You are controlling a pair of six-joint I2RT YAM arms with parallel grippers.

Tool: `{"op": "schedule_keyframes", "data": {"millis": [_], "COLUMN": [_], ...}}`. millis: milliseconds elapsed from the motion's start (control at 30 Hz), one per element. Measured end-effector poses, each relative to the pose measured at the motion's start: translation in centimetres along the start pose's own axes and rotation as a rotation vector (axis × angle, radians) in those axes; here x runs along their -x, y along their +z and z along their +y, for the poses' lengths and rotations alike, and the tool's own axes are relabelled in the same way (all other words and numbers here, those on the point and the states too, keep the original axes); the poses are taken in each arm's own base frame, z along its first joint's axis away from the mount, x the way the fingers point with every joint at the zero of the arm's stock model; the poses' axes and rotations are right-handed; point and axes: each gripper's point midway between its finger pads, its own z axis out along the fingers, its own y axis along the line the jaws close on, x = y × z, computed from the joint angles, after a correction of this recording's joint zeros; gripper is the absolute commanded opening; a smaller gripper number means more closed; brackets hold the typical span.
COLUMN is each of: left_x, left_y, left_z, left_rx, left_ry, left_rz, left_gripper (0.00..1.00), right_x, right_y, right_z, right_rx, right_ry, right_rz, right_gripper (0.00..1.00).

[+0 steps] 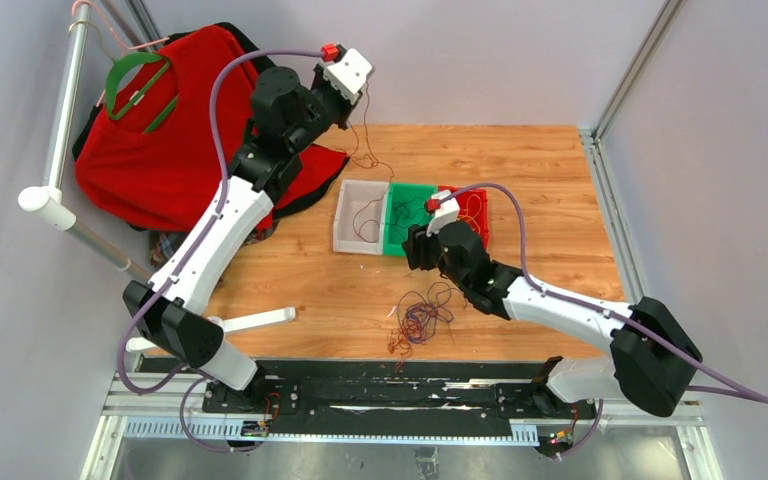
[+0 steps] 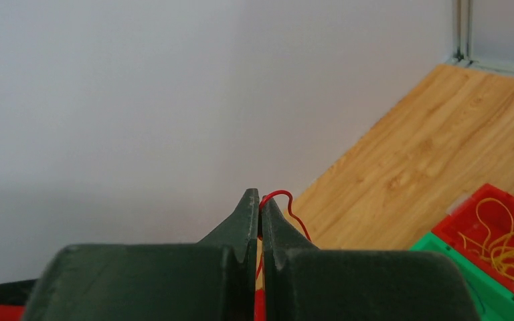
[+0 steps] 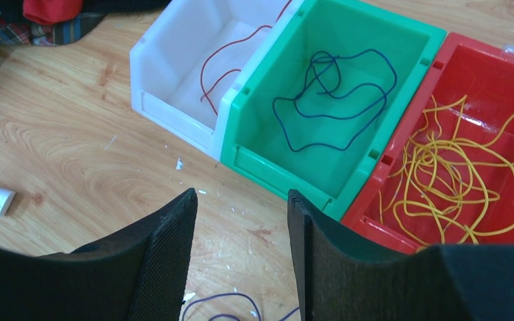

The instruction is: Untangle the cables

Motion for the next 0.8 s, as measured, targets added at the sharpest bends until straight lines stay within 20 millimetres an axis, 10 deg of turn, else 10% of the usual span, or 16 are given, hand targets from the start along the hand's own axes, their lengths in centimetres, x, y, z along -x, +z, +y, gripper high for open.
{"op": "schedule_keyframes", "data": {"millis": [400,800], "left_x": [-12.5,-16.7], "left_y": [-2.8,-1.9], "left_z": [-5.8,-9.4], "left_rx": [-0.115,-0.199], "left_ry": [-0.025,-0.048], "left_rz": [0.323,0.439], "left_gripper": [0.00,0.00], "right_x": [-0.2,-1.4], "right_y": [-1.1,-1.7], "right_z": [-1.5,-2.6], "right_rx": [-0.032,-0.067], "right_ry": [0.009,0.003], "right_rz": [-0.013,0.014], "right_gripper": [0.50,0.49]}}
